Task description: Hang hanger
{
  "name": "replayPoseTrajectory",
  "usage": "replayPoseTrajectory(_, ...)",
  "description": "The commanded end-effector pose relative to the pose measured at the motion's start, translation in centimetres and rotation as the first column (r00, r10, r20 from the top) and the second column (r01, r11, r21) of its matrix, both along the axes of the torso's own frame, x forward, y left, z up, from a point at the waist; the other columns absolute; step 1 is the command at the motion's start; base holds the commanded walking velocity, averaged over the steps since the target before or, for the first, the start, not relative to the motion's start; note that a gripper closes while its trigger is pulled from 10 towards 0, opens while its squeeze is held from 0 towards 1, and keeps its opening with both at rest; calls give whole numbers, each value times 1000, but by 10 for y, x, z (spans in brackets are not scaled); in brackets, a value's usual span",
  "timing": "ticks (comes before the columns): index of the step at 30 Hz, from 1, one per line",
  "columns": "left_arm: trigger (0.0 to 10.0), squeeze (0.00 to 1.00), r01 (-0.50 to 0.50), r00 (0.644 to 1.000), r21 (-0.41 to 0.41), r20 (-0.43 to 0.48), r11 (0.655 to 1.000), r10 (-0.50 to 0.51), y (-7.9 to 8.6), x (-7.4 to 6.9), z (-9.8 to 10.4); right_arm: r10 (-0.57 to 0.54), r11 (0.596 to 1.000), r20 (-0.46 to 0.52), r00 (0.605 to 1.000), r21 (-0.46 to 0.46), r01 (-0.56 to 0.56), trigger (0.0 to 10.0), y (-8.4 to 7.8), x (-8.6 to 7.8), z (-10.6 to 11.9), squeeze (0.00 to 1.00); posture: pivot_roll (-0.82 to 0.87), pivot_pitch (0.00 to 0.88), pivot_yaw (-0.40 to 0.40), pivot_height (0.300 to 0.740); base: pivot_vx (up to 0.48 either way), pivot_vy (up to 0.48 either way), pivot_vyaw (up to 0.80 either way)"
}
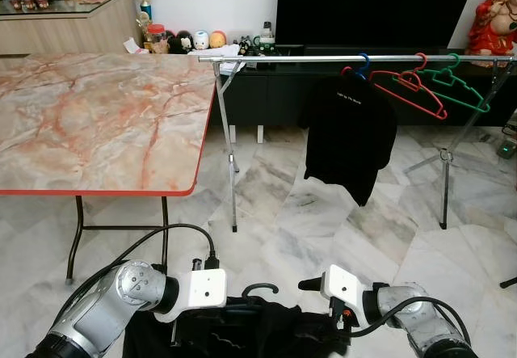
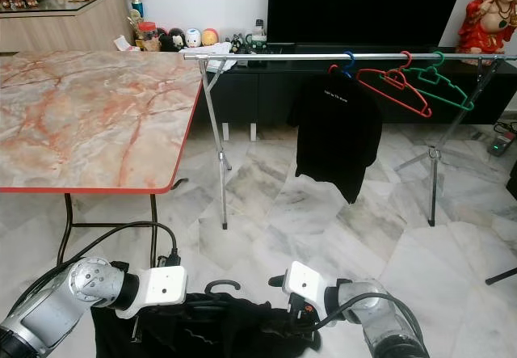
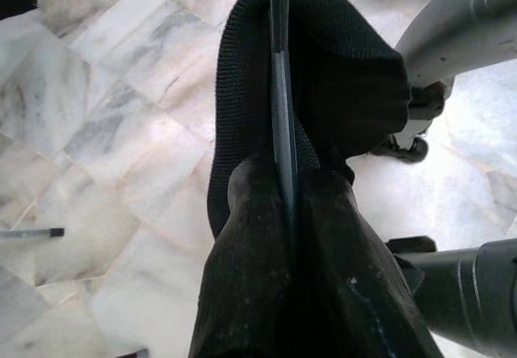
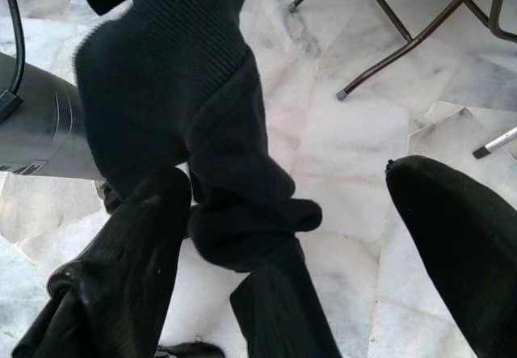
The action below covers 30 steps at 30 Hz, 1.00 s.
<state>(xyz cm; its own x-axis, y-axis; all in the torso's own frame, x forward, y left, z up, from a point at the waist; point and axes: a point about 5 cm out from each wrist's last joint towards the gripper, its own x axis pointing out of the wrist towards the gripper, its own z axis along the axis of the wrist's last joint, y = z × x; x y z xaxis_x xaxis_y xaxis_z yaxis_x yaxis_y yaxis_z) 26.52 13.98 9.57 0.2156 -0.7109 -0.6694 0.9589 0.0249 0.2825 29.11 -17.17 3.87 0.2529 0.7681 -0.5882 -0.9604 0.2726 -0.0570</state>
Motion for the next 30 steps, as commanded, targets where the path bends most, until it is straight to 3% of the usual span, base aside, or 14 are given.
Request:
replayPoseTrajectory(1,10000,0,32,999,-22,25,999,-32,-6,2,11,22,1000,18,1000,-1,-22,10000,3,4,4,0,79,25,-4,740,0,0,0)
replayPoseTrajectory(15,10000,0,86,996,-57,20,995,-85,-21,4,23,105,994,-59,993,-23,-106,10000,9,-6,-6,0,82,0,2,740,0,0,0)
replayPoseTrajectory(16,10000,0,87,996,-58,21,995,-86,-21,4,24,100,995,-59,993,-21,-101,6667,9,-6,-6,0,82,0,2,740,0,0,0)
replayPoseTrajectory(17,10000,0,87,996,-58,21,995,-86,-21,4,24,100,995,-59,993,-21,-101,6667,9,-6,-6,0,82,0,2,740,0,0,0)
replayPoseTrajectory(18,10000,0,88,996,-57,20,995,-87,-21,4,24,92,995,-60,994,-17,-93,0,8,-5,-5,0,82,0,2,740,0,0,0)
replayPoseTrajectory(30,10000,0,94,996,-43,9,995,-93,-19,2,22,90,995,-95,991,56,-85,0,6,-2,2,0,78,0,7,740,0,0,0)
